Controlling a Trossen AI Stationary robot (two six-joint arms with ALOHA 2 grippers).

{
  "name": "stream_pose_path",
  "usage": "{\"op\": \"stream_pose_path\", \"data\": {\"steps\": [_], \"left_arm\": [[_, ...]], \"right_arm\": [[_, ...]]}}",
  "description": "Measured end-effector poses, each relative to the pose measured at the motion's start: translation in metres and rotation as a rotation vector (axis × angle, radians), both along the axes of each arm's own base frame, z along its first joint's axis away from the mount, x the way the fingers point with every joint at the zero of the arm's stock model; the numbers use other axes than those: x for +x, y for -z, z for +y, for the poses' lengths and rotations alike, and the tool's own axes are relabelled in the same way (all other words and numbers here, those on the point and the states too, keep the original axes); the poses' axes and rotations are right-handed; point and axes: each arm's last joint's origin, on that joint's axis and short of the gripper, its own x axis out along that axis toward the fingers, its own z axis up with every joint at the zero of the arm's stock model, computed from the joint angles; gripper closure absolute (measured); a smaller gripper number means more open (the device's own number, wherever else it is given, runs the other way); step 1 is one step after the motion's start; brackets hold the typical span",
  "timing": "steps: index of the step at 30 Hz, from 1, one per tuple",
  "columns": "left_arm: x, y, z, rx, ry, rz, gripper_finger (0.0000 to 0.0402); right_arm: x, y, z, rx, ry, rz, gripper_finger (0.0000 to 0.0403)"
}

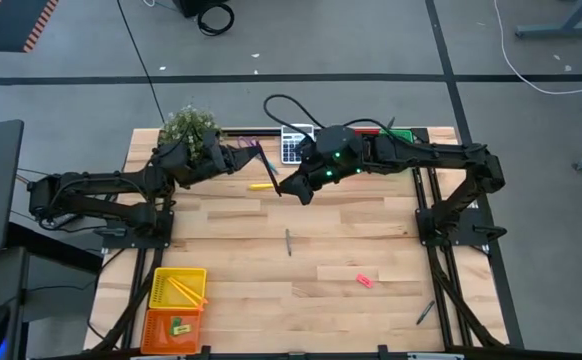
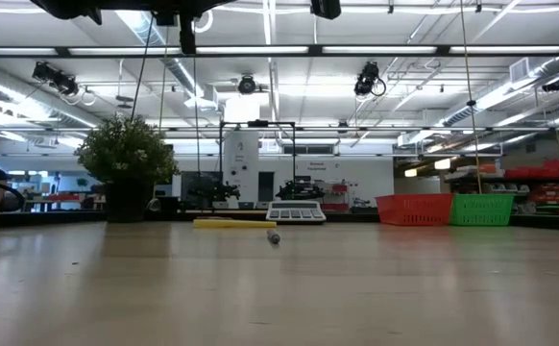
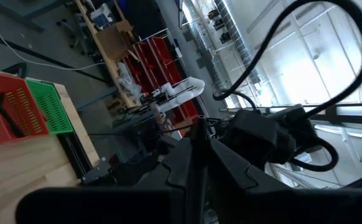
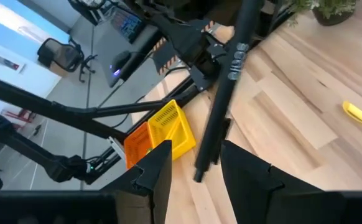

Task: Sort crayons/erasers/pens/pencils in bins
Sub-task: Put the black pen into the red bin

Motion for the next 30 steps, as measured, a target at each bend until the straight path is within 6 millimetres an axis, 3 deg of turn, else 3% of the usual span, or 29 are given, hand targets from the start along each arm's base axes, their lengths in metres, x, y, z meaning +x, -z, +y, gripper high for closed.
{"op": "stream_pose_path", "data": {"steps": [30], "left_arm": [[0.0001, -0.0003, -0.0008, -0.004, 0.008, -0.005, 0.0353]], "right_arm": [[0.0023, 0.0017, -0.0045, -0.045, -0.023, -0.005, 0.026]]}}
